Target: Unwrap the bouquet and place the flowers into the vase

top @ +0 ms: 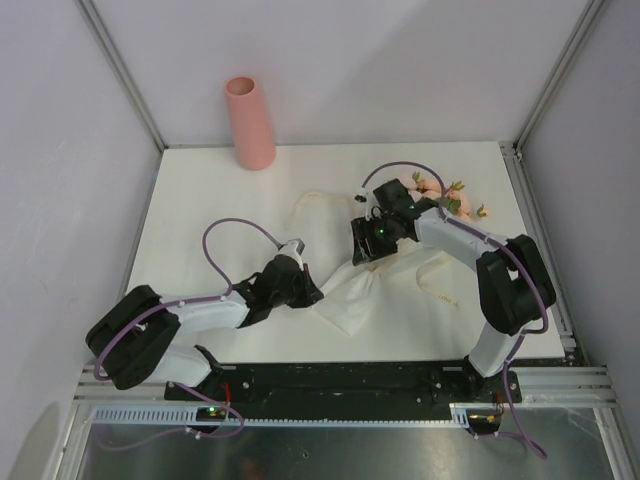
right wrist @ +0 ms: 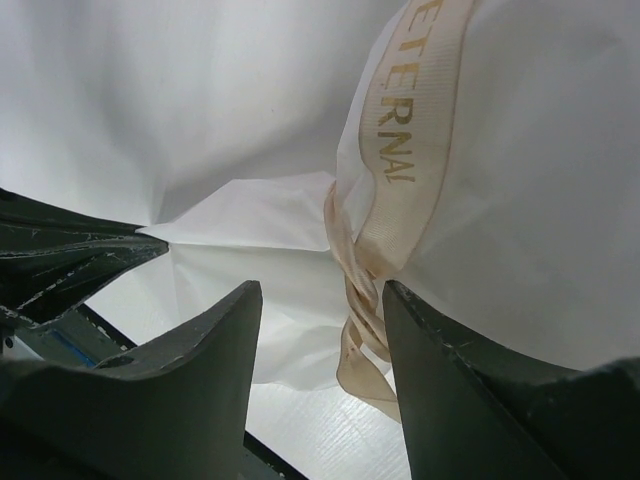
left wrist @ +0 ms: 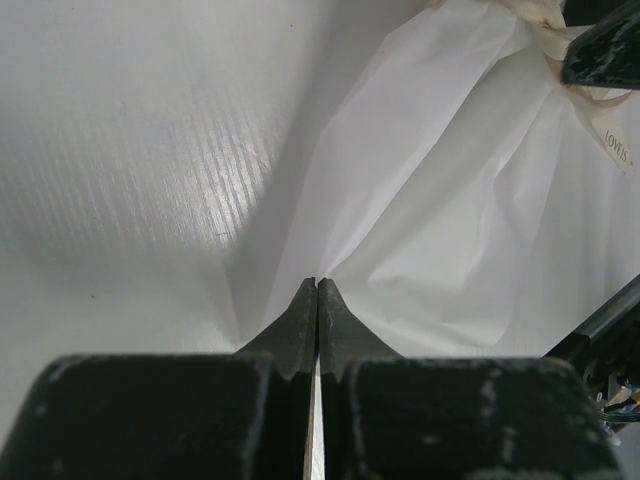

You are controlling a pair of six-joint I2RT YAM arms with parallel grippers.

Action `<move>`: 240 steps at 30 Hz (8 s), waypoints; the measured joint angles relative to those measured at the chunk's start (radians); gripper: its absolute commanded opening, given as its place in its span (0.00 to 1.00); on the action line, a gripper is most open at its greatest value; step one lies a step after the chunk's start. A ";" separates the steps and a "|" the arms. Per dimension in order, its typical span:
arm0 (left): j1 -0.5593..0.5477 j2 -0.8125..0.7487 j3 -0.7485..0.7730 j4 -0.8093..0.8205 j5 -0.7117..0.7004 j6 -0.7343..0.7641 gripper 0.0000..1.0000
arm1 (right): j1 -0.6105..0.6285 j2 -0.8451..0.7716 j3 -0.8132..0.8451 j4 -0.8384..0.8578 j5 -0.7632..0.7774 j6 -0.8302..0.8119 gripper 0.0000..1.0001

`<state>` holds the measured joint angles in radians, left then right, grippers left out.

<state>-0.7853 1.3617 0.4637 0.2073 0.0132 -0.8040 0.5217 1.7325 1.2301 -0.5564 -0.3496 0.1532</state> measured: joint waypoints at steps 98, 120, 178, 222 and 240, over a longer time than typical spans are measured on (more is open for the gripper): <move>-0.015 0.020 -0.005 0.014 -0.012 -0.001 0.00 | 0.378 -0.034 -0.175 0.276 0.979 -0.211 0.31; -0.015 0.018 -0.005 0.062 -0.036 -0.009 0.00 | 0.426 0.122 -0.208 0.945 1.488 -0.777 0.48; -0.021 -0.002 -0.002 -0.003 -0.025 -0.016 0.41 | 0.086 -0.292 -0.066 0.159 0.749 0.085 0.42; -0.023 0.023 0.139 -0.222 -0.076 0.047 0.53 | 0.013 -0.249 -0.350 0.347 0.589 0.300 0.00; -0.023 0.173 0.252 -0.278 -0.046 0.119 0.13 | 0.011 -0.319 -0.366 0.332 0.571 0.291 0.00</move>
<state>-0.8085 1.5345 0.7155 -0.0708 -0.0326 -0.6846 0.5331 1.4132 0.8642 -0.2249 0.2218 0.4446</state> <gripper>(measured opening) 0.326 0.011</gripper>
